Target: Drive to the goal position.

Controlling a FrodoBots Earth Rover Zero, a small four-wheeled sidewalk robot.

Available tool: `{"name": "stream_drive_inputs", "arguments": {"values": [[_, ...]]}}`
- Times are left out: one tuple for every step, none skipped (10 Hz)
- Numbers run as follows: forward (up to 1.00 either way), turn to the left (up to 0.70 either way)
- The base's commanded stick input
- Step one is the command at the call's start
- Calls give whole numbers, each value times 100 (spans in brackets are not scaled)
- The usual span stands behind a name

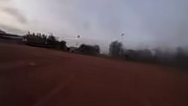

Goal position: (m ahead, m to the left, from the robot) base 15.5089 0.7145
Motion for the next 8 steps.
{"name": "stream_drive_inputs", "arguments": {"values": [[70, 0], [70, 0], [70, 0], [70, 0], [70, 0], [70, 0], [70, 0], [70, 0]]}}
